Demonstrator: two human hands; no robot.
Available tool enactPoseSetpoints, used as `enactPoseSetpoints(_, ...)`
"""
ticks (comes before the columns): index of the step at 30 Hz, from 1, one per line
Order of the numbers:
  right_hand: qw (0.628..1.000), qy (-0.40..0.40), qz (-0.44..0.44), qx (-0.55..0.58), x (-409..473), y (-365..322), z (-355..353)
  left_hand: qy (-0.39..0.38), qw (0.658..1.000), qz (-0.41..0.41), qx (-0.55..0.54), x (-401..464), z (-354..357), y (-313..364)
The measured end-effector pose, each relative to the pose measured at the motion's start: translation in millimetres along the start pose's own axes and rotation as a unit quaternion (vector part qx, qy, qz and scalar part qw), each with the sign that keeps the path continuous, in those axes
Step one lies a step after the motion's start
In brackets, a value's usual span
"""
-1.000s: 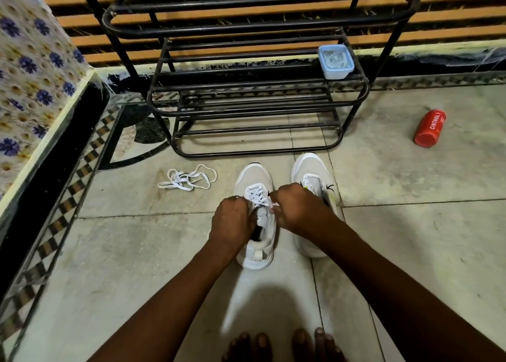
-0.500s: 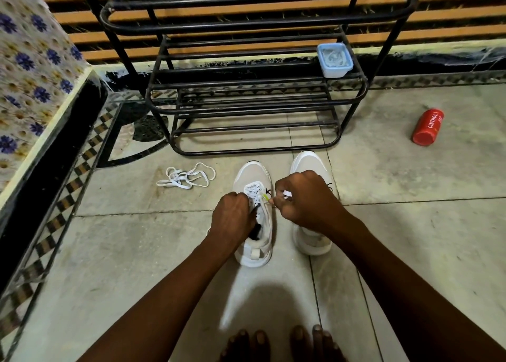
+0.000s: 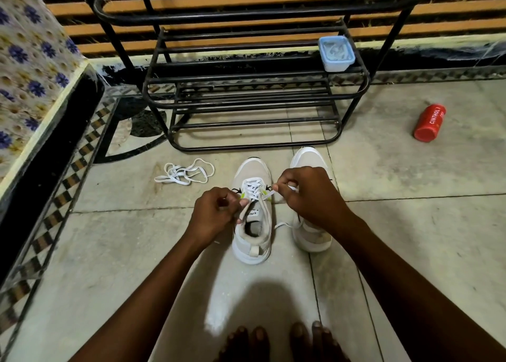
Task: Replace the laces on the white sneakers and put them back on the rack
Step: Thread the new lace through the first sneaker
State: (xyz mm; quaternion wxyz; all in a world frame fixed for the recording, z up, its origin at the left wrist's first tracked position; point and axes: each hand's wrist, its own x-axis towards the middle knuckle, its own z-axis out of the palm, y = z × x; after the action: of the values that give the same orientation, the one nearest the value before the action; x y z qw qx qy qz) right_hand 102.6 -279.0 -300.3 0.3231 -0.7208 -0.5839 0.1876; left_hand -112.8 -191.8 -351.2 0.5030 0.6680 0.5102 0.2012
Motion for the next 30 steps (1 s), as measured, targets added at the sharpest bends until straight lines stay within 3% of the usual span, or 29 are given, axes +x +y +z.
enactPoseSetpoints(4, 0.998, -0.025, 0.028, 0.049, 1, -6, -1, 0.036, 0.998, 0.028, 0.041, -2, 2, 17)
enactPoseSetpoints(8, 0.976, -0.028, 0.069, 0.203, 1, -21, -12, 0.079, 0.993, 0.075, 0.056, -5, -6, 48)
enactPoseSetpoints(15, 0.923, -0.018, 0.079, 0.377, 0, -51, -44, 0.025, 0.991, 0.076, -0.109, -23, -36, 110)
enactPoseSetpoints(21, 0.809, -0.017, 0.097, 0.579, -7, -86, -73, -0.014, 0.972, 0.126, -0.197, -49, -54, 146)
enactPoseSetpoints(23, 0.791, -0.018, 0.095, 0.605, -10, -89, -80, -0.016, 0.971, 0.139, -0.196, -55, -58, 150)
enactPoseSetpoints(25, 0.804, -0.013, 0.083, 0.588, -12, -91, -86, -0.013, 0.968, 0.161, -0.190, -61, -63, 153)
enactPoseSetpoints(30, 0.884, 0.061, 0.047, 0.460, -14, -98, -88, 0.021, 0.962, 0.253, -0.105, -70, -65, 164)
